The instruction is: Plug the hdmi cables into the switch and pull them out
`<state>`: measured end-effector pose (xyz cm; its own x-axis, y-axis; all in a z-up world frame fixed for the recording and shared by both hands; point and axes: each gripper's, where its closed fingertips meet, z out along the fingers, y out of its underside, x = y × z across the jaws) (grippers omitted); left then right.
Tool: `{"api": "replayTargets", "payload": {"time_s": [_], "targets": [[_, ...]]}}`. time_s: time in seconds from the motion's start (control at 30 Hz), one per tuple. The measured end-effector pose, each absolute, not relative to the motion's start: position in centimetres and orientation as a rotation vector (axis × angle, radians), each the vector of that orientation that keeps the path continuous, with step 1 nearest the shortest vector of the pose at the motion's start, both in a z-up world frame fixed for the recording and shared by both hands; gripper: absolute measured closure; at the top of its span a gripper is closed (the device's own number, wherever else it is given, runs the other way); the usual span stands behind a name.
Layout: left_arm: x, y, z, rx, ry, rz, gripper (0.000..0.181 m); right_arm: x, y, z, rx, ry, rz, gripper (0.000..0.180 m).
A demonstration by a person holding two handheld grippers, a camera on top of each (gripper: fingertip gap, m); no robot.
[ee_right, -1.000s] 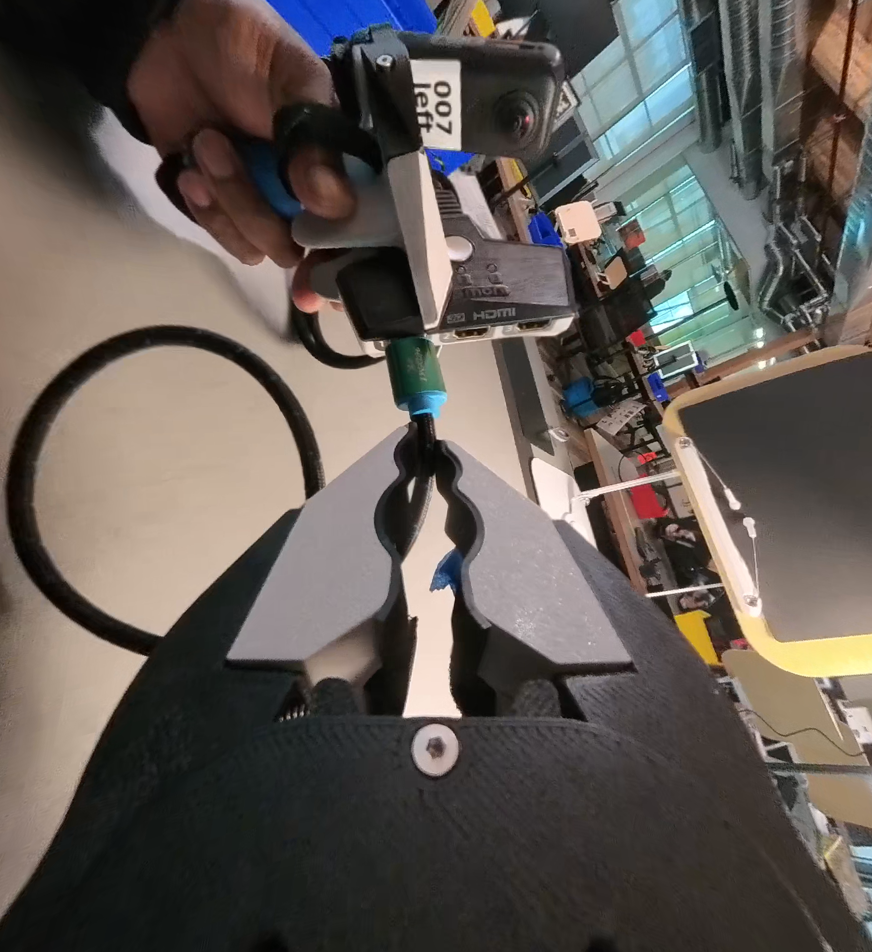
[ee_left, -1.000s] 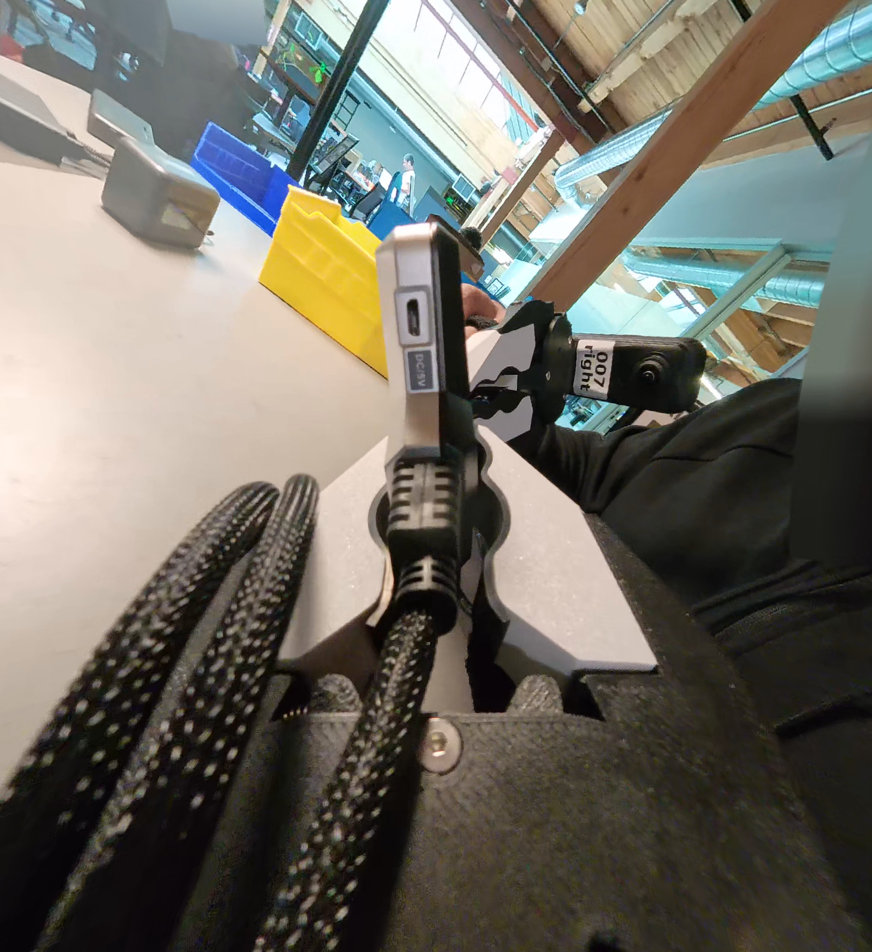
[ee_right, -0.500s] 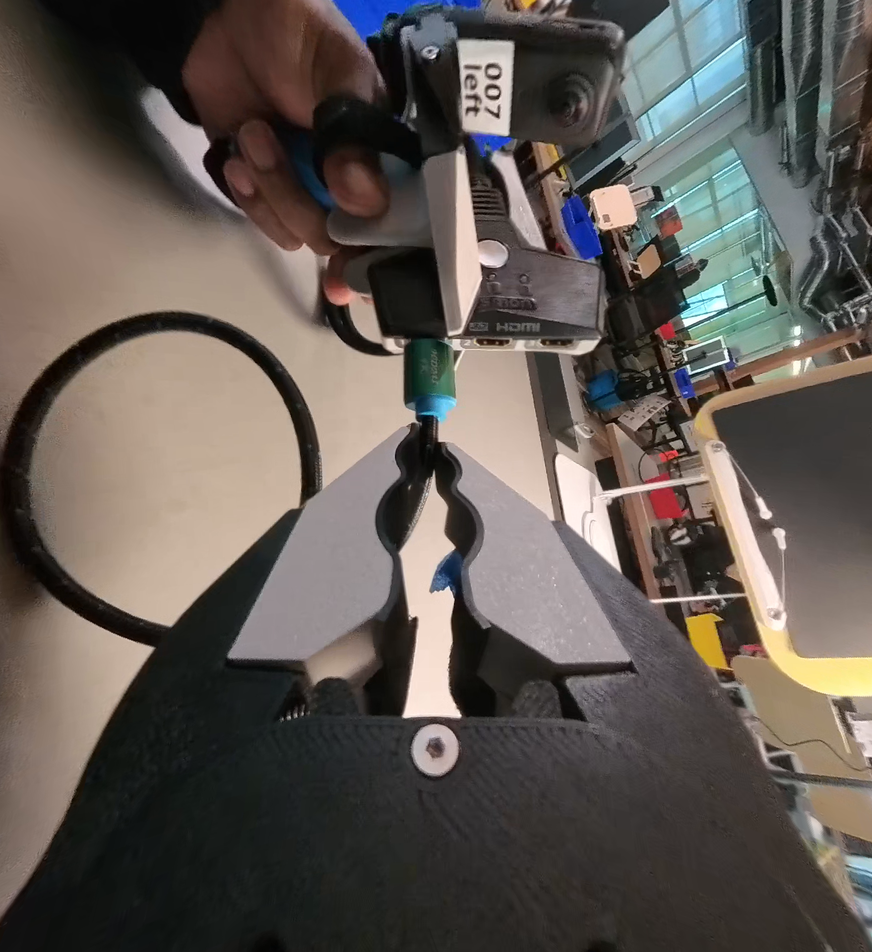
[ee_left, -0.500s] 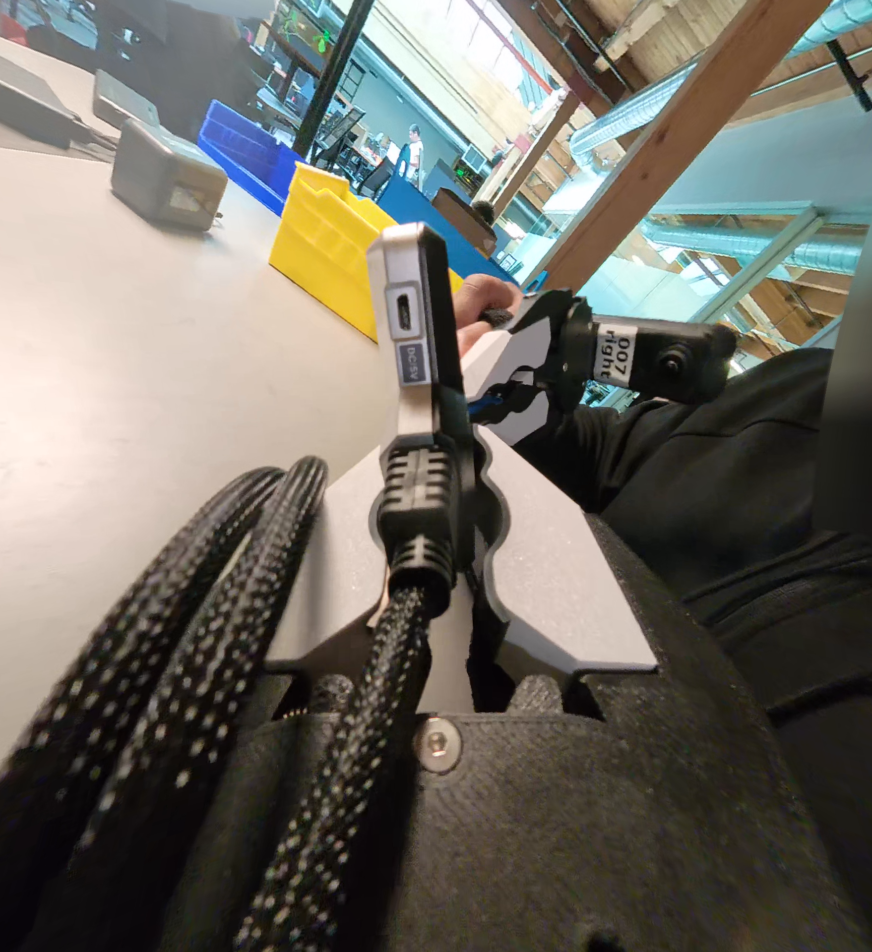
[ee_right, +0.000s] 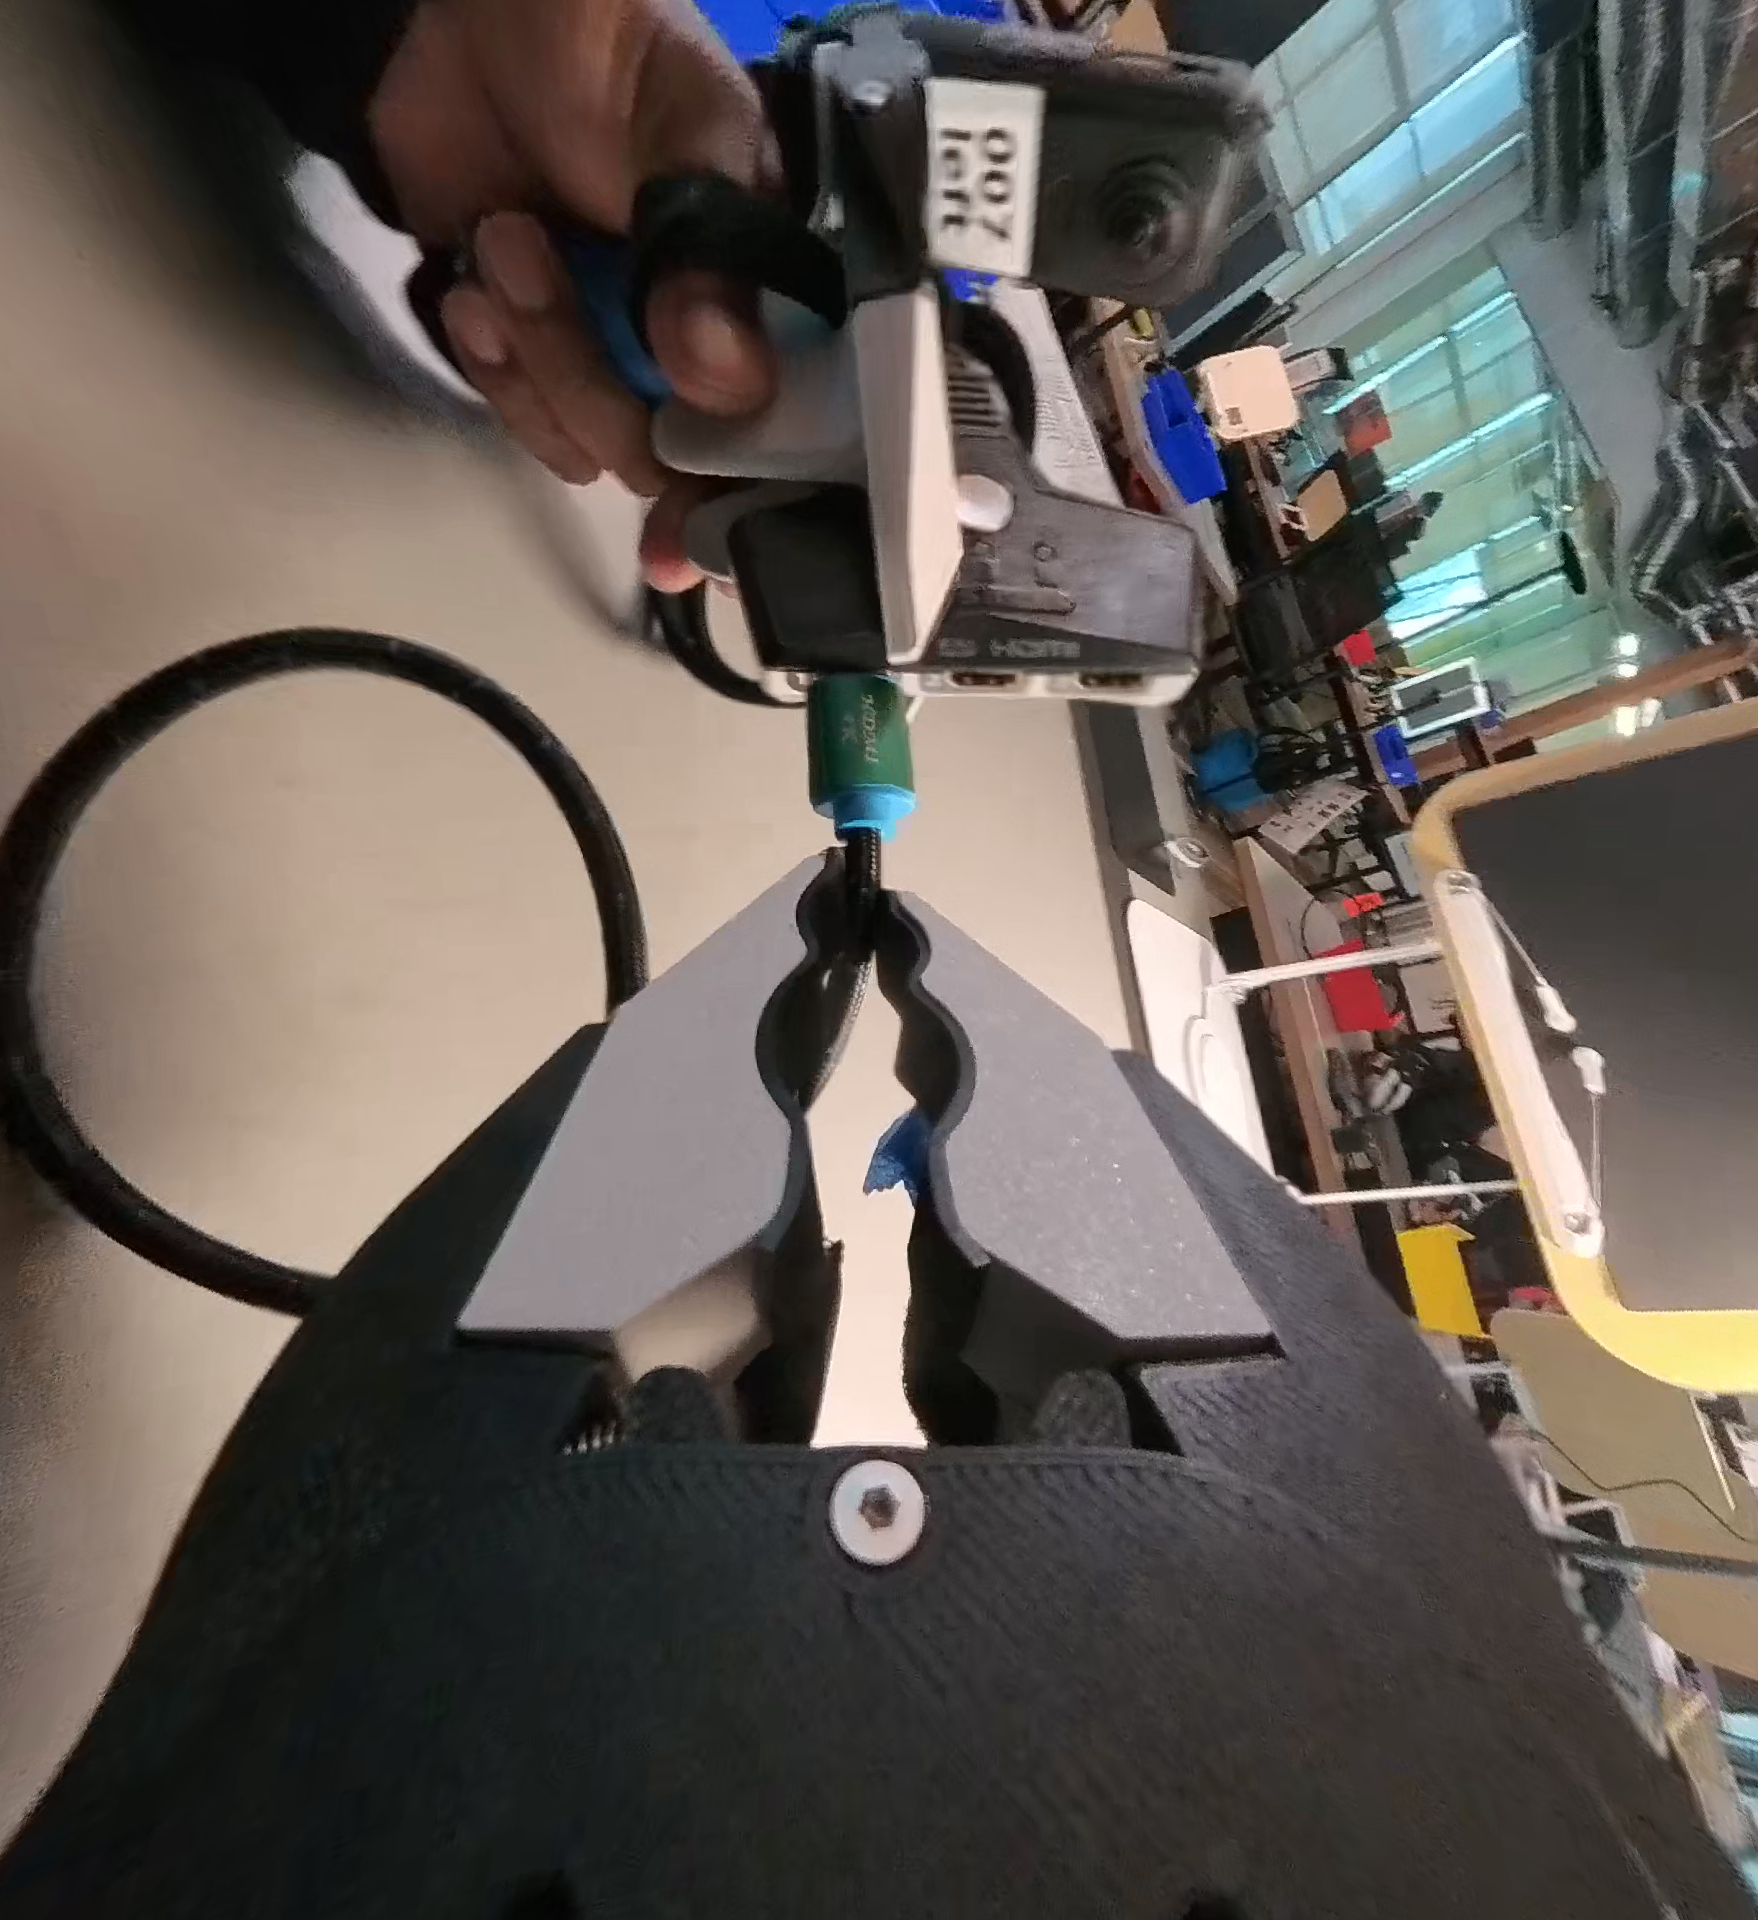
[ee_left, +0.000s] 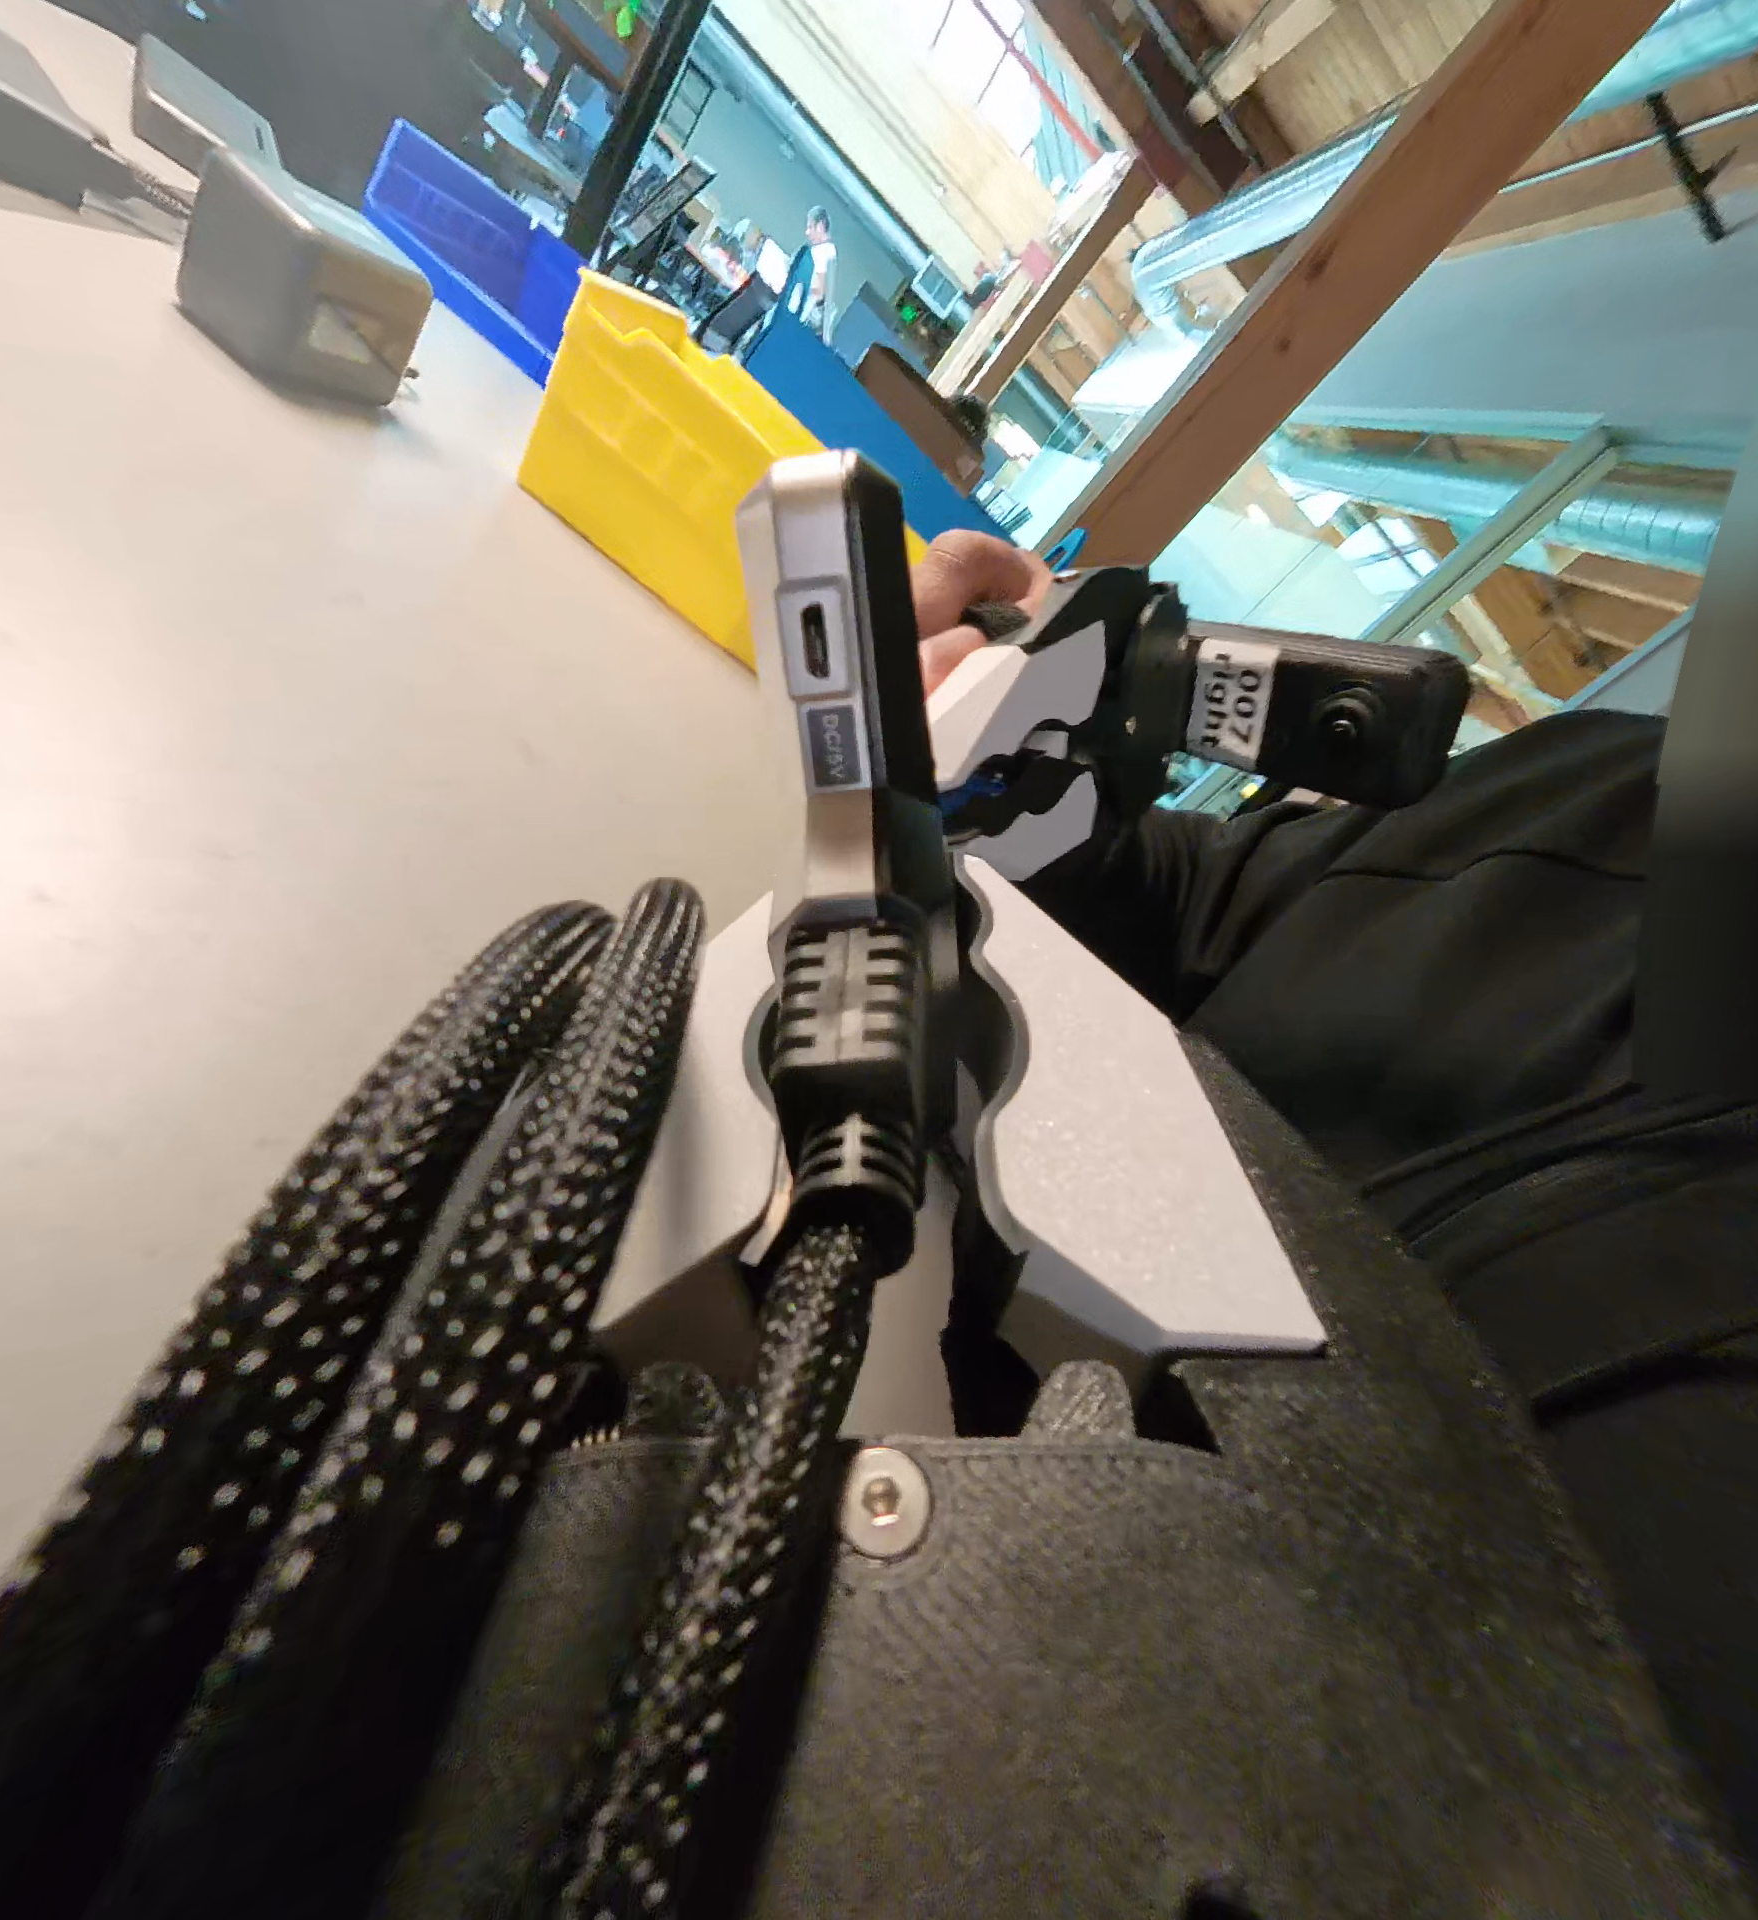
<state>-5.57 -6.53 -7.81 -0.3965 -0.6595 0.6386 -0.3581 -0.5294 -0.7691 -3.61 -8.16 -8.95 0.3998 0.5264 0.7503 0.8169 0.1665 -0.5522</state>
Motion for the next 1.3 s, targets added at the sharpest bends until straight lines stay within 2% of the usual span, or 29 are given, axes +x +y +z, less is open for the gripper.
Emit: {"api": "replayTargets", "payload": {"time_s": [0.03, 0.73, 0.9, 1.0, 1.1, 1.3], "targets": [[-5.6, -6.5, -8.1, -1.594, 1.397, -2.007, 0.154, -3.8, -8.3, -9.3, -1.494, -1.283, -0.315, 0.173], [-5.5, -7.2, -7.7, -1.608, 1.396, -2.086, 0.152, -2.9, -8.6, -8.4, -1.503, -1.264, -0.289, 0.173], [-5.5, -7.2, -8.4, -1.653, 1.402, -2.061, 0.163, -3.4, -9.3, -9.6, -1.562, -1.318, -0.201, 0.173], [-5.3, -7.2, -7.8, -1.62, 1.391, -2.059, 0.154, -2.6, -8.8, -8.8, -1.563, -1.259, -0.216, 0.172], [-5.5, -7.1, -8.5, -1.653, 1.418, -2.029, 0.154, -3.7, -9.6, -10.3, -1.57, -1.345, -0.176, 0.173], [-5.5, -7.1, -7.9, -1.627, 1.426, -2.035, 0.154, -3.1, -9.2, -9.2, -1.562, -1.294, -0.191, 0.174]]}}
